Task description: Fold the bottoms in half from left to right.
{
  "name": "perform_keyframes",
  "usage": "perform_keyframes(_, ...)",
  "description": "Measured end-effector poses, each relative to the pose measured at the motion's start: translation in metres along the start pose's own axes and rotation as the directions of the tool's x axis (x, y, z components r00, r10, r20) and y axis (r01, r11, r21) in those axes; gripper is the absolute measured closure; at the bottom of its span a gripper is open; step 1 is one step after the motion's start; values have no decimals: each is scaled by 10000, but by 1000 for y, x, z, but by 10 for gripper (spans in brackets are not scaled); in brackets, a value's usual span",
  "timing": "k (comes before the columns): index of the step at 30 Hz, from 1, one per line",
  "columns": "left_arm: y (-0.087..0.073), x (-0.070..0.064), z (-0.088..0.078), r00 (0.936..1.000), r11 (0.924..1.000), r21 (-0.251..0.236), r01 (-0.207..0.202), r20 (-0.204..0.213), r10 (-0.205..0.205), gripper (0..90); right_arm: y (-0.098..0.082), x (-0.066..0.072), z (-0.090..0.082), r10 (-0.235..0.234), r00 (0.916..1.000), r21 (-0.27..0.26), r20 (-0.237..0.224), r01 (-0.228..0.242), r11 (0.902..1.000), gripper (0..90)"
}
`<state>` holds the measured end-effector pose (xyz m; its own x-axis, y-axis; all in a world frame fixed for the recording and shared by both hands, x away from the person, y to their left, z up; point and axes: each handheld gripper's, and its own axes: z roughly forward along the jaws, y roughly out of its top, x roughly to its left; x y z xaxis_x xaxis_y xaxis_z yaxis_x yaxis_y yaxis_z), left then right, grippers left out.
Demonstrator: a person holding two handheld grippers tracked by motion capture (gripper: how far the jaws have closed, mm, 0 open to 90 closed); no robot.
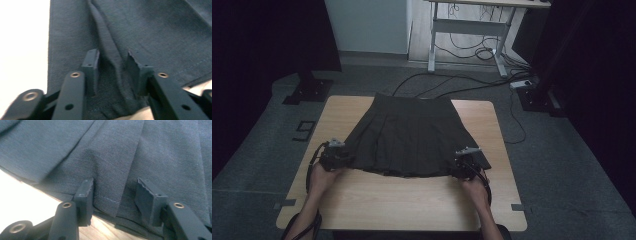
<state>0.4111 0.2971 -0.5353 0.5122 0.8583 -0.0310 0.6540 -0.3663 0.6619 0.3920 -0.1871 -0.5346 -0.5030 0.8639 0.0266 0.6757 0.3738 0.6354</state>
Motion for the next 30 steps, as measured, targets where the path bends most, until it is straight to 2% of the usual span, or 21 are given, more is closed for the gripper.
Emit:
perform_keyframes(3,0,-3,0,10000,10000,35,-27,63,27,642,0,0,1,-227,9994,-16,257,227,9997,522)
perform_keyframes(7,-1,-15,-2,9997,9998,115,-171,175,169,640,0,-11,1,-45,9993,-90,362,48,9999,533)
perform_keyframes(8,-1,-19,-1,9996,9997,131,-196,206,193,633,-1,-18,1,47,9990,-170,440,-39,9998,533)
perform_keyframes(10,-1,-33,-1,9989,9993,137,-351,314,346,615,-1,-25,1,102,9987,-198,499,-93,9998,533)
perform_keyframes(11,-1,-33,-1,9989,9993,137,-351,314,346,605,-1,-25,1,102,9987,-198,499,-93,9998,533)
perform_keyframes(12,-2,-44,0,9984,9989,129,-449,357,444,593,-1,-33,2,192,9981,-239,580,-178,9996,531)
perform_keyframes(18,-4,-81,1,9952,9970,62,-768,611,763,516,1,-59,3,402,9958,-315,824,-377,9988,524)
perform_keyframes(20,-3,-93,3,9924,9953,33,-969,766,963,505,2,-69,4,548,9940,-386,945,-513,9979,514)
perform_keyframes(21,-3,-93,3,9924,9953,33,-969,766,963,502,2,-69,4,548,9940,-386,945,-513,9979,514)
perform_keyframes(22,-2,-104,5,9892,9934,-4,-1144,924,1140,498,2,-78,5,765,9908,-462,1117,-717,9964,501)
perform_keyframes(25,0,-109,7,9867,9919,39,-1271,1030,1260,478,3,-84,6,911,9886,-485,1202,-858,9951,475)
perform_keyframes(26,3,-107,5,9831,9912,231,-1305,1321,1263,458,3,-84,5,949,9880,-450,1215,-900,9949,434)
perform_keyframes(27,3,-107,5,9831,9912,231,-1305,1321,1263,413,3,-84,5,949,9880,-450,1215,-900,9949,434)
perform_keyframes(28,6,-104,2,9787,9921,286,-1224,1697,1158,364,3,-83,3,914,9883,-138,1221,-904,9958,326)
perform_keyframes(29,9,-101,-4,9746,9935,182,-1123,1969,1066,364,3,-83,3,914,9883,-138,1221,-904,9958,326)
perform_keyframes(30,17,-95,-20,9708,9942,-460,-967,2161,1044,357,4,-81,-4,979,9896,11,1051,-985,9951,275)
